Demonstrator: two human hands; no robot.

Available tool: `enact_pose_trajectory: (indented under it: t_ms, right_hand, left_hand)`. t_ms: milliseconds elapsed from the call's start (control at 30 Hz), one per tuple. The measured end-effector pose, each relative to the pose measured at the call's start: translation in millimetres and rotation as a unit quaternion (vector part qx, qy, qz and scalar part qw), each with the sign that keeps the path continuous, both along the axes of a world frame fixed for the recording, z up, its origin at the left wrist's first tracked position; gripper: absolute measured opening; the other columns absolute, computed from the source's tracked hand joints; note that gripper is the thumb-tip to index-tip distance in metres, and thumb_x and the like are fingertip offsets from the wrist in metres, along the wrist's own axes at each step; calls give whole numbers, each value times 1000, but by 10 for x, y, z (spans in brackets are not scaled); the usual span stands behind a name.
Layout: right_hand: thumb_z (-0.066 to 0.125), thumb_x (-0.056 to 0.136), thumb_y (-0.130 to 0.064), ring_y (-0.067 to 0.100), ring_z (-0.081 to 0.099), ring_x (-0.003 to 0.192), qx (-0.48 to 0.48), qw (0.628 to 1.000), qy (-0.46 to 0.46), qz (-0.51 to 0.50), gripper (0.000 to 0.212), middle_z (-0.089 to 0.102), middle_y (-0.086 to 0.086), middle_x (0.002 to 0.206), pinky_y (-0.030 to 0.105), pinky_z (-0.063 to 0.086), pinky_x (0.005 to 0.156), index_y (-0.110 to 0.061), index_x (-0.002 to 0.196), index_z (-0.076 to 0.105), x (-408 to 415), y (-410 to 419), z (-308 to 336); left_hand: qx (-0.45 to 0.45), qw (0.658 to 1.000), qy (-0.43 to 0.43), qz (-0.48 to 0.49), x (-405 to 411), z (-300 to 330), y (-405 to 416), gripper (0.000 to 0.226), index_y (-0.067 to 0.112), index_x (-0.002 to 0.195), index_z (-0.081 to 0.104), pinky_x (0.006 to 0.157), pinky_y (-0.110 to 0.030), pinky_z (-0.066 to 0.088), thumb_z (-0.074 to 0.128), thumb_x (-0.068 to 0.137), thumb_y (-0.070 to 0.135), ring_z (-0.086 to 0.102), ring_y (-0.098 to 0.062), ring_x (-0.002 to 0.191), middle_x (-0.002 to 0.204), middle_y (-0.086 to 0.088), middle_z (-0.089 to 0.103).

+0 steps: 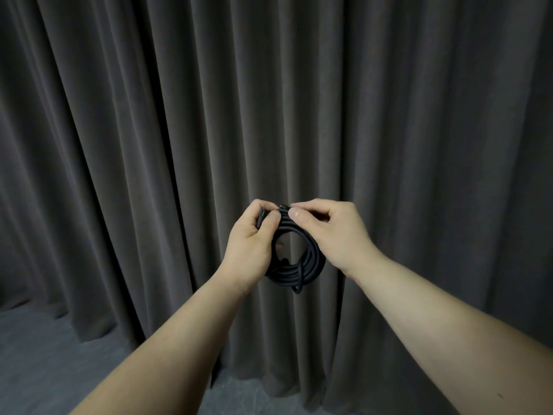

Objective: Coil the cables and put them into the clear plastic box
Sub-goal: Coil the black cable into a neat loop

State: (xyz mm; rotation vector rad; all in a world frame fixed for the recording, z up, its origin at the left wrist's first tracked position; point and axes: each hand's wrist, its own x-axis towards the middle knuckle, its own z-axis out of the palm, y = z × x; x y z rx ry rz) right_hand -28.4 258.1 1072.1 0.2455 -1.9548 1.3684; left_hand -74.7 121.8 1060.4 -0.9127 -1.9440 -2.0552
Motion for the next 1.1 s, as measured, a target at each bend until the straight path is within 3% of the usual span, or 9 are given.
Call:
enact_pose_trajectory:
  t_ms: [133, 267, 433, 600, 800, 900, 967, 1100]
  right_hand:
    - [62, 90, -27, 1, 64, 81, 76, 995, -5, -60, 13, 72, -12, 81, 13, 47, 71, -27, 84, 74, -43, 28, -31]
    - [56, 93, -32, 14, 60, 69, 121, 988, -37, -84, 24, 67, 2, 69, 26, 45, 64, -19, 78, 69, -94, 48, -49]
    - [53, 94, -31, 22, 55, 66, 141, 986, -49, -79, 26, 62, 9, 68, 32, 44, 61, -14, 78, 65, -166, 65, -45]
    - [55, 94, -24, 18, 61, 76, 101, 993, -29, -44, 20, 67, 3, 76, 30, 47, 70, -15, 83, 69, -183, 83, -80]
    - [57, 94, -23, 10, 65, 92, 51, 998, 7, -27, 16, 71, -2, 95, 27, 50, 85, -22, 96, 73, -228, 15, -158]
    - [58, 94, -22, 6, 64, 99, 20, 1000, -2, 1, 19, 68, -1, 105, 18, 48, 88, -18, 108, 72, -204, -33, -159]
    - [59, 93, -19, 5, 63, 99, 18, 1000, 3, -2, 21, 67, 0, 105, 13, 46, 87, -15, 110, 71, -183, -45, -156]
    - [58, 94, -15, 7, 64, 99, 13, 1000, 8, -7, 20, 68, -2, 104, 18, 48, 89, -13, 108, 72, -169, -70, -166]
  left_hand:
    - [-5, 1000, 7, 25, -20, -35, 22, 13, 12, 89, 58, 67, -41, 56, 50, 99, 14, 56, -16, 74, 85, -10, 63]
    - [2, 998, 14, 54, -57, -65, 46, 16, 12, 84, 59, 57, -36, 54, 52, 99, 14, 54, -21, 65, 77, -11, 61]
    - [18, 997, 6, 81, -90, -69, 73, 12, 15, 84, 57, 50, -26, 50, 58, 96, 16, 57, -23, 66, 78, -10, 61]
    - [-8, 999, 11, 53, -109, -29, 20, 6, 20, 92, 61, 61, -31, 55, 58, 95, 16, 62, -11, 76, 83, 7, 65]
    - [5, 994, 77, 78, -130, -14, -5, 17, 19, 81, 64, 66, -40, 53, 58, 95, 11, 59, -16, 69, 73, -2, 65]
    - [3, 992, 83, 95, -142, 6, -11, 19, 20, 79, 63, 69, -42, 53, 58, 95, 12, 59, -14, 68, 70, 0, 64]
    - [6, 993, 72, 88, -145, 16, -20, 18, 18, 79, 63, 68, -43, 52, 58, 95, 12, 57, -15, 67, 70, -1, 63]
    - [8, 996, 62, 63, -134, 26, -49, 16, 11, 80, 63, 69, -40, 50, 58, 95, 10, 57, -15, 66, 69, -3, 62]
